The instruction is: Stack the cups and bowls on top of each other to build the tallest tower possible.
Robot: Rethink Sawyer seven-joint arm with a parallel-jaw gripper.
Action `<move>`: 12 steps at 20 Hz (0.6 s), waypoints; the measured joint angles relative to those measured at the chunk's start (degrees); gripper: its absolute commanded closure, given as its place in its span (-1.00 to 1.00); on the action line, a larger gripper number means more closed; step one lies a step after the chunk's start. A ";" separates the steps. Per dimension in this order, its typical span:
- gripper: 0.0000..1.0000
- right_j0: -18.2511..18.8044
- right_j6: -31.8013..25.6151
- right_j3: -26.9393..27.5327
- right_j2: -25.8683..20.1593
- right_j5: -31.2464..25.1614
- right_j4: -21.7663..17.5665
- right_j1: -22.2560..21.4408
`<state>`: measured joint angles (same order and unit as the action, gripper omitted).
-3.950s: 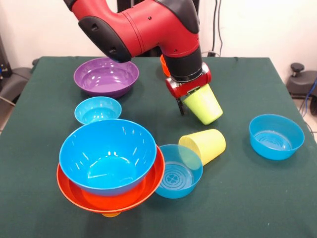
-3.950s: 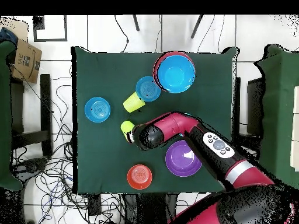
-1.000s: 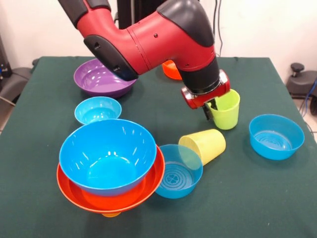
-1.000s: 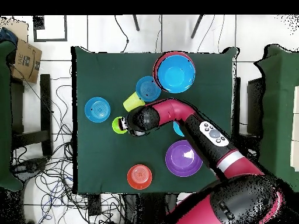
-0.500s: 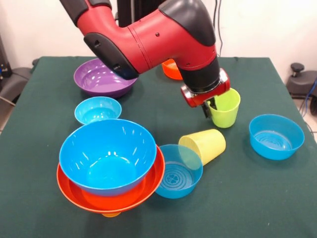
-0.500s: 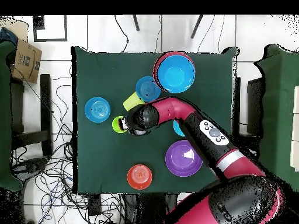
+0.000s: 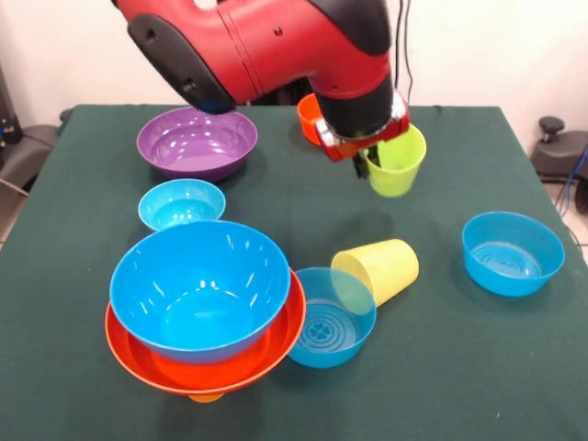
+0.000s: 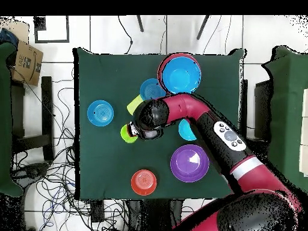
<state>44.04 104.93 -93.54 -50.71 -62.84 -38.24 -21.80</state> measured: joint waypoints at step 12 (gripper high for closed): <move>1.00 2.25 -1.47 2.53 -3.30 -8.07 2.77 -5.51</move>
<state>46.29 103.46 -91.01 -54.01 -70.91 -35.47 -27.30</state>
